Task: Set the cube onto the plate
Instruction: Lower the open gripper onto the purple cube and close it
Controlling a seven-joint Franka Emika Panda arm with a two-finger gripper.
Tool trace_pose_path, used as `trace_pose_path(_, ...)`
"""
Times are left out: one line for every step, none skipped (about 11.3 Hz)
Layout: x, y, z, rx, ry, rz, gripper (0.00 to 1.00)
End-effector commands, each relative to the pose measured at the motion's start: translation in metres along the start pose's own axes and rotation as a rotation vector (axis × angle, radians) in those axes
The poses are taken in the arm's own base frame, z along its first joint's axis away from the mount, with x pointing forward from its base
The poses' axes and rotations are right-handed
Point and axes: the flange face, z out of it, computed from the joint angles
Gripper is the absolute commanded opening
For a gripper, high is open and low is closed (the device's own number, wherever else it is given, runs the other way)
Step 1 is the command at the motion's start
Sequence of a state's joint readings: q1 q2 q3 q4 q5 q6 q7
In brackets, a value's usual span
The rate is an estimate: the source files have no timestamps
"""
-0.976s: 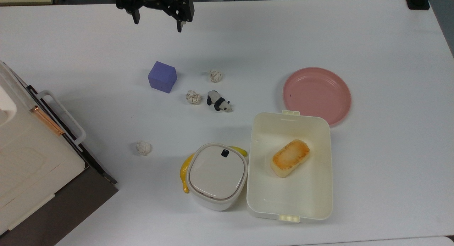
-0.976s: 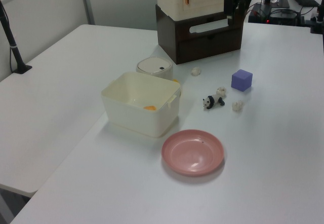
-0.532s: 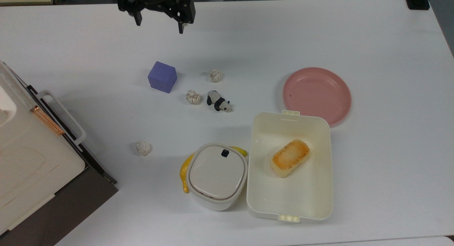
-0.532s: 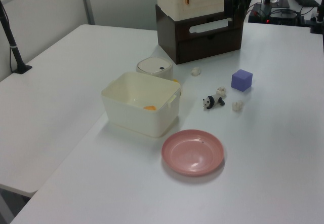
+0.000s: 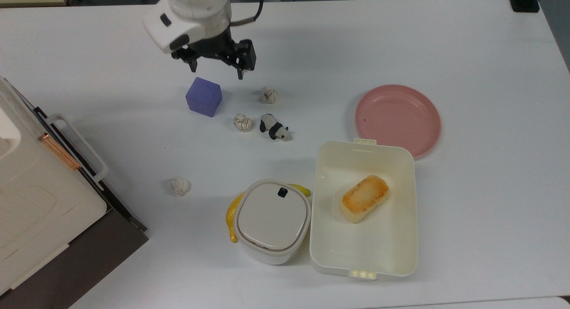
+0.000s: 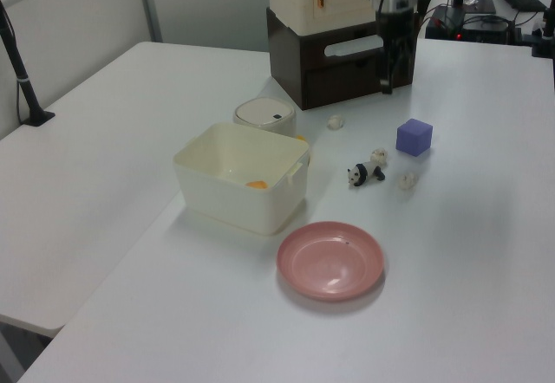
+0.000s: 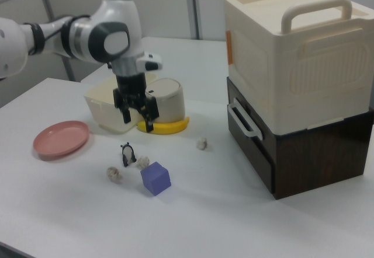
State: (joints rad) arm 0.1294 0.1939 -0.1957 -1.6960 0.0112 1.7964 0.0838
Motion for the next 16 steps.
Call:
trace_pose_path(-0.014, 0.02, 0.049, 0.009, -0.036, 0.049, 1.0)
trace_pose_path(-0.016, 0.027, 0.067, 0.002, -0.044, 0.059, 1.0)
trace_pose_path(-0.017, 0.034, 0.084, -0.002, -0.028, 0.07, 1.0)
trace_pose_path(-0.016, 0.048, 0.098, -0.01, 0.0, 0.089, 1.0)
trace_pose_path(-0.011, 0.055, 0.115, -0.03, 0.016, 0.093, 1.0)
trace_pose_path(-0.006, 0.057, 0.131, -0.046, 0.016, 0.091, 1.0)
trace_pose_path(-0.003, 0.058, 0.141, -0.052, 0.014, 0.1, 1.0)
trace_pose_path(-0.005, 0.055, 0.146, -0.057, 0.015, 0.109, 1.0)
trace_pose_path(-0.006, 0.054, 0.15, -0.056, 0.017, 0.121, 1.0)
trace_pose_path(-0.007, 0.051, 0.152, -0.056, 0.021, 0.143, 1.0)
trace_pose_path(-0.006, 0.05, 0.151, -0.056, 0.022, 0.153, 0.96)
trace_pose_path(-0.007, 0.048, 0.148, -0.054, 0.023, 0.154, 0.81)
trace_pose_path(-0.007, 0.045, 0.142, -0.05, 0.026, 0.151, 0.65)
trace_pose_path(-0.006, 0.04, 0.132, -0.048, 0.021, 0.154, 0.51)
trace_pose_path(-0.005, 0.029, 0.12, -0.044, 0.014, 0.152, 0.43)
trace_pose_path(-0.002, 0.015, 0.102, -0.034, 0.013, 0.14, 0.38)
